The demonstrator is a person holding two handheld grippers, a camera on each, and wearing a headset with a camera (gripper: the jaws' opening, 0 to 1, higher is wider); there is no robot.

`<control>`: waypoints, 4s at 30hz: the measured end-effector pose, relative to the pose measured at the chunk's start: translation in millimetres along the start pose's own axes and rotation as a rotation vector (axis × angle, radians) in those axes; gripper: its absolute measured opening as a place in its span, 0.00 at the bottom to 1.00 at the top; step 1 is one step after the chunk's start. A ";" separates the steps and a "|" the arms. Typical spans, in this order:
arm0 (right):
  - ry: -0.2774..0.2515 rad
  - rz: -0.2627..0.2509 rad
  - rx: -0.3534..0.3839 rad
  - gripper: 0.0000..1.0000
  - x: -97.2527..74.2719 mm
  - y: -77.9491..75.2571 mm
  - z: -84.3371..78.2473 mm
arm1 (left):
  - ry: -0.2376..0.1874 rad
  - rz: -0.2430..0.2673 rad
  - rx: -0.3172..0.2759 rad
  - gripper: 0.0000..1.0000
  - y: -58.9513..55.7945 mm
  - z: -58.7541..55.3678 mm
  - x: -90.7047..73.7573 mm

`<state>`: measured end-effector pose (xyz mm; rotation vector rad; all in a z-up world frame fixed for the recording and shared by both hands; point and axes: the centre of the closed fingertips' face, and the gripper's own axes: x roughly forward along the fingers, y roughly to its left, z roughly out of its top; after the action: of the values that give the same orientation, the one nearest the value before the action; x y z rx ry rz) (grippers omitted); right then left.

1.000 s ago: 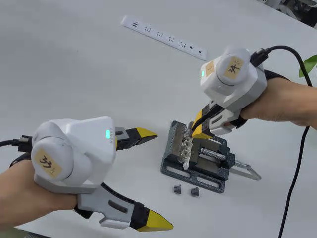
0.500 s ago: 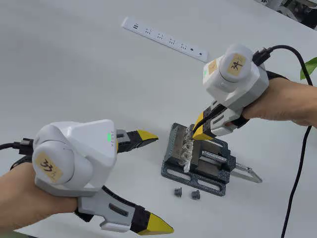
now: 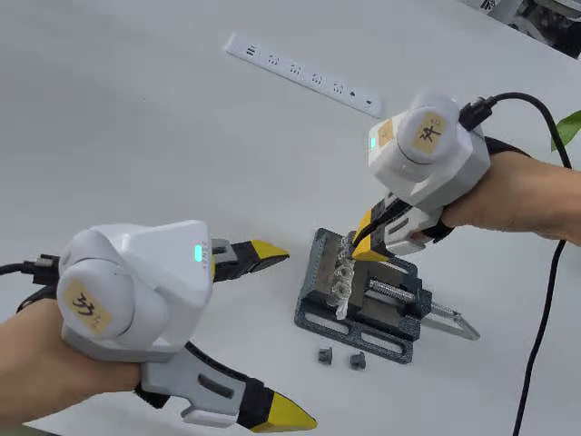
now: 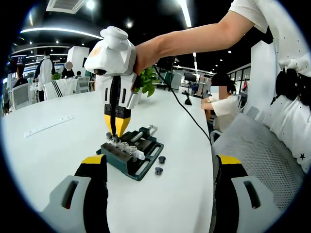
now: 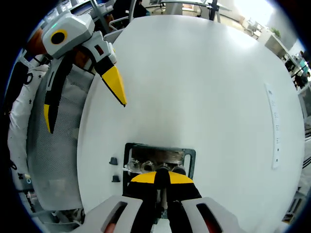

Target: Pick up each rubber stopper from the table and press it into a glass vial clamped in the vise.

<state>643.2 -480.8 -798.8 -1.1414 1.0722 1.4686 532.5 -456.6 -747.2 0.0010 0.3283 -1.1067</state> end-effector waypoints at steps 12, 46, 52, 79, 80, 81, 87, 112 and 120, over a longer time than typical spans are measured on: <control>0.008 -0.001 -0.009 0.01 3.0 -1.7 2.0 | 0.002 -0.004 0.002 0.90 3.5 -0.6 0.4; 0.020 0.004 -0.002 0.01 2.9 -0.1 -0.9 | 0.019 0.009 0.014 0.89 2.9 4.4 -1.0; -0.015 -0.016 0.017 0.02 2.5 -0.2 -1.0 | 0.017 0.026 0.009 0.88 4.3 7.8 -4.1; -0.116 -0.072 0.067 0.08 -10.7 2.4 -2.3 | 0.036 0.028 0.014 0.89 -3.3 8.3 -4.6; -0.123 -0.075 0.070 0.09 -12.4 2.4 -2.5 | 0.036 0.028 0.017 0.89 -3.9 9.1 -4.4; -0.127 -0.078 0.071 0.09 -13.7 2.5 -2.6 | 0.037 0.028 0.018 0.89 -4.2 9.6 -4.2; -0.166 -0.103 0.093 0.11 -23.4 5.0 -4.8 | 0.041 0.026 0.025 0.89 -5.6 12.1 -4.0; -0.397 -0.274 0.236 0.32 -62.0 28.7 -40.2 | 0.093 0.023 0.052 0.85 -10.3 8.7 -10.1; -0.500 -0.318 0.281 0.41 -76.1 39.6 -52.0 | 0.114 0.017 0.062 0.84 -13.8 7.2 -8.8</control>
<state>619.9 -550.2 -730.3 -0.6580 0.6816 1.2140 518.7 -456.4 -735.8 0.1219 0.3949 -1.1019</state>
